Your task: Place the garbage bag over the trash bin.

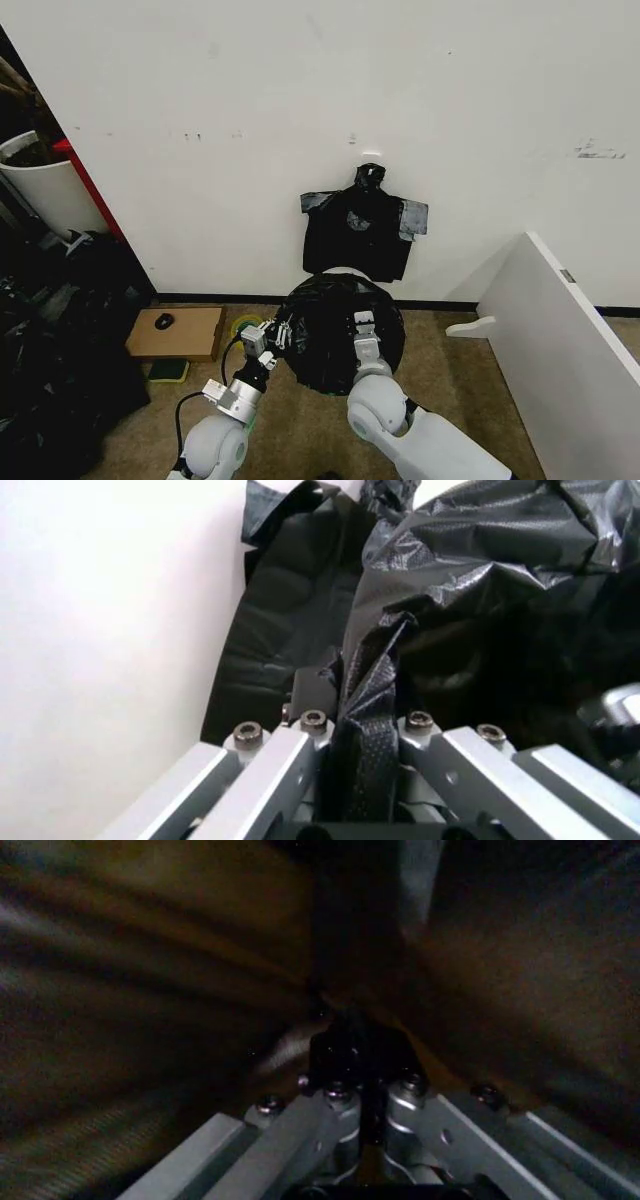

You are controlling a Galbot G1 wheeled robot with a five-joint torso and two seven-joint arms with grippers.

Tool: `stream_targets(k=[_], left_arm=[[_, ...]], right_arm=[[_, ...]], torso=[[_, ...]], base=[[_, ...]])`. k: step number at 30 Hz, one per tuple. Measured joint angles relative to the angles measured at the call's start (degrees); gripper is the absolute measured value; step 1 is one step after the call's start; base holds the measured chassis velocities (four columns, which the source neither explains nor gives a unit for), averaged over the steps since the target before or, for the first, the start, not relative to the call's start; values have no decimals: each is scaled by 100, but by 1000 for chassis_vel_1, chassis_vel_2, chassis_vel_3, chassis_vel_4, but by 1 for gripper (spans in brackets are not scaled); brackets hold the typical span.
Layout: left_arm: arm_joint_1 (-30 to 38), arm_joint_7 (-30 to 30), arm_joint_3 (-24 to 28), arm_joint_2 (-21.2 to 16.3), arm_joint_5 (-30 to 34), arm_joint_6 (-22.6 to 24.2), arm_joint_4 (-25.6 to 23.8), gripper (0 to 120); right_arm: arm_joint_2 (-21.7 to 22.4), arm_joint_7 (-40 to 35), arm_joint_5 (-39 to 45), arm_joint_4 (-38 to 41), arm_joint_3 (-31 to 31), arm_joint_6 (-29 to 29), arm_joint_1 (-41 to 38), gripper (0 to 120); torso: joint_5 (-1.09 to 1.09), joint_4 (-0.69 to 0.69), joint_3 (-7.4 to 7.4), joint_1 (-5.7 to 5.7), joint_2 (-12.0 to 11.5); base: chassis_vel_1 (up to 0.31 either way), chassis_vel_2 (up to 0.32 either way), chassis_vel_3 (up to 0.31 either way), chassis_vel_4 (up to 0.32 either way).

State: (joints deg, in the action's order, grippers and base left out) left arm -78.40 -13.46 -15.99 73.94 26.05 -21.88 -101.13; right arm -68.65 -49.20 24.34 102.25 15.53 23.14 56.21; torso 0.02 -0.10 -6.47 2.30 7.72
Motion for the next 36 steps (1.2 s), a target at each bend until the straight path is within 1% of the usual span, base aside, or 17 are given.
stream_targets(k=[3, 8, 14, 16, 19, 23, 29, 36], left_arm=[[1, 3, 27, 14, -44, -1, 44, 3], [-2, -1, 54, 46, -114, -4, 89, 3], [-22, -21, 93, 88, -190, -7, 72, 3], [-34, -30, 97, 90, -201, -12, 36, 3], [-40, -36, 99, 89, -205, -15, 29, 3], [-81, -88, 115, 84, -246, -48, 23, 3], [-103, -147, 122, 83, -265, -82, 22, 3], [-119, -361, 110, 71, -221, -158, -27, 3]], right_arm=[[7, 117, 42, 128, 42, -123, 18, 0], [-28, 201, 140, 120, 83, -193, -36, 0], [-134, -90, 740, 114, 240, 142, -216, 0], [-200, -263, 1074, 15, 278, 270, -339, 0], [-233, -304, 1163, -33, 284, 292, -387, 0], [-407, -393, 1374, -260, 297, 329, -584, 0], [-545, -334, 1392, -454, 274, 245, -692, 0], [-515, -22, 1266, -506, 265, 90, -650, 0]], torso=[[0, 0, 0, 0, 0], [-1, 0, 0, 0, 0], [-1, 0, 0, 0, 0], [0, 0, 0, 0, 0], [-1, 0, 0, 0, 0], [-1, 0, 0, 0, 0], [-1, 0, 0, 0, 0], [0, 0, 0, 1, 0]], base=[[0, 0, 0, 0], [0, 0, 0, 0], [0, 0, 0, 0], [0, 0, 0, 0], [0, 0, 0, 0], [0, 0, 0, 0], [0, 0, 0, 0], [0, 0, 0, 0]])
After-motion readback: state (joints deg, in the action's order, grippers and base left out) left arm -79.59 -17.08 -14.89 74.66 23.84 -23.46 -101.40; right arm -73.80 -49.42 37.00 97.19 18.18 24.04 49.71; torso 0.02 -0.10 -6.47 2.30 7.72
